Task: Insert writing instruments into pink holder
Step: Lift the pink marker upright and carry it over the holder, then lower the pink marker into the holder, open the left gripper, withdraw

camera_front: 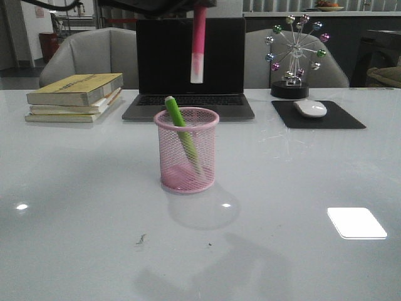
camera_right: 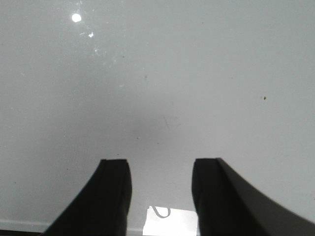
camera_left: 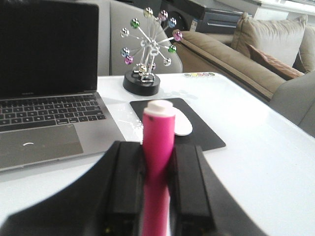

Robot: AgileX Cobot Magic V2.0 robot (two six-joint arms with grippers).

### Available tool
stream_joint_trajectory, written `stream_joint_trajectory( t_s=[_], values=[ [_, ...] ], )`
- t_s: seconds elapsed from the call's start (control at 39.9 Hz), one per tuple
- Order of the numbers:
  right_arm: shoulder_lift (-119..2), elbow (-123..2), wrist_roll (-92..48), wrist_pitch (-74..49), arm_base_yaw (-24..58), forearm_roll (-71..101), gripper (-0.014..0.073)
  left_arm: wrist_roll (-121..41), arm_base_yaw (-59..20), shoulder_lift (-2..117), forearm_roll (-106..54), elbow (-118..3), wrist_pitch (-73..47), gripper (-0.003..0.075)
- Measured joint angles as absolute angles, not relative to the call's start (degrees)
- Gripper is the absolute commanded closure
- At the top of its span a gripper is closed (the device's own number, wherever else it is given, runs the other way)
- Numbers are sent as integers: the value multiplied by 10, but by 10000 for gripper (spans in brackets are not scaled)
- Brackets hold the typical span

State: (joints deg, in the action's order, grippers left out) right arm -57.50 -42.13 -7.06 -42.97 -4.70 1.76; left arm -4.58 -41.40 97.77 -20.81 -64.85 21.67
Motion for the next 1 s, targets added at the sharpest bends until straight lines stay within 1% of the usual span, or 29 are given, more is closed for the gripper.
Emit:
stream_joint_trajectory(
  t_s=[0.58, 0.88, 0.93, 1.0],
  values=[
    [-575, -421, -71, -436, -47, 18, 180, -40, -418, 1059, -214, -648, 255, 628],
    [-575, -421, -71, -438, -47, 18, 180, -40, -415, 1061, -214, -647, 257, 627],
    [-575, -421, -71, -438, -47, 18, 180, -40, -415, 1061, -214, -647, 257, 617],
    [-575, -421, -71, -438, -47, 18, 180, -40, -415, 1061, -214, -647, 248, 567]
  ],
)
